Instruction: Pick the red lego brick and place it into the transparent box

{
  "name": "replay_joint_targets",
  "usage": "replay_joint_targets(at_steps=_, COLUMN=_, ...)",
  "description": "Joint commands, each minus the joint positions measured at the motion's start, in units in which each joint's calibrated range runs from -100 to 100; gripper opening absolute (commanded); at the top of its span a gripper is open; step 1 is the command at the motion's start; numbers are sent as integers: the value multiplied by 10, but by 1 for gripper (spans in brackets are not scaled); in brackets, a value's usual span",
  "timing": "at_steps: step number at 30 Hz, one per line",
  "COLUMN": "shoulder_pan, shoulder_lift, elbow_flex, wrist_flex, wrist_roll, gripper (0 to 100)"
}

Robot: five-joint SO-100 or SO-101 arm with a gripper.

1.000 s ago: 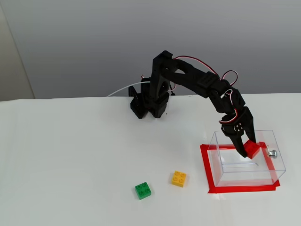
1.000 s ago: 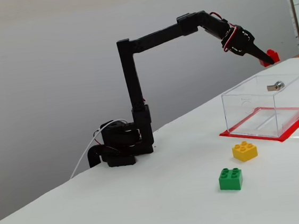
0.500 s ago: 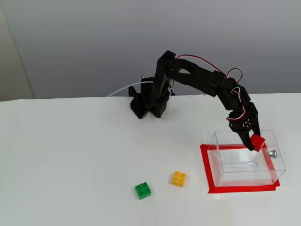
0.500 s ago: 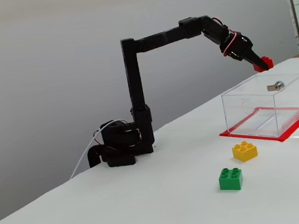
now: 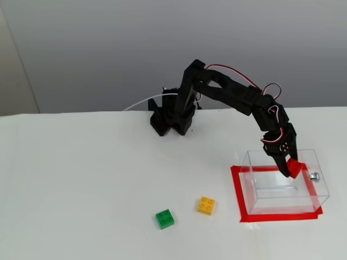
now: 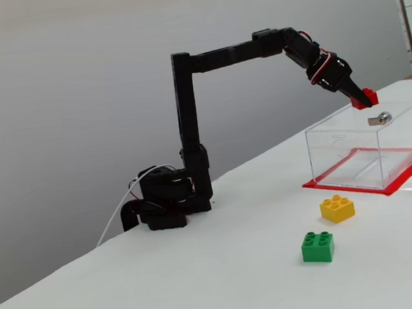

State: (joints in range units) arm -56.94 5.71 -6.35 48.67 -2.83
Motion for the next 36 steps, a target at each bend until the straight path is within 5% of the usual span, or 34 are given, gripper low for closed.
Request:
replay_joint_targets(at_steps=1, shoulder_pan=2, shoulder_lift=-3, elbow_flex=-8, wrist_flex=-4, wrist_roll=-1, gripper=12)
replay_joint_targets(at_steps=13, shoulder_pan=3, shoulder_lift=-3, elbow_flex=-7, wrist_flex=-4, wrist_roll=-2, gripper=33)
replay_joint_targets(at_steps=31, shoulder_pan=4, shoulder_lift=-13, elbow_flex=-9, wrist_flex=9, wrist_roll=-1, gripper=33)
replay_joint_targets(at_steps=36, shoulder_pan=14, shoulder_lift=-24, elbow_flex=-9, wrist_flex=19, wrist_roll=-1, gripper=18)
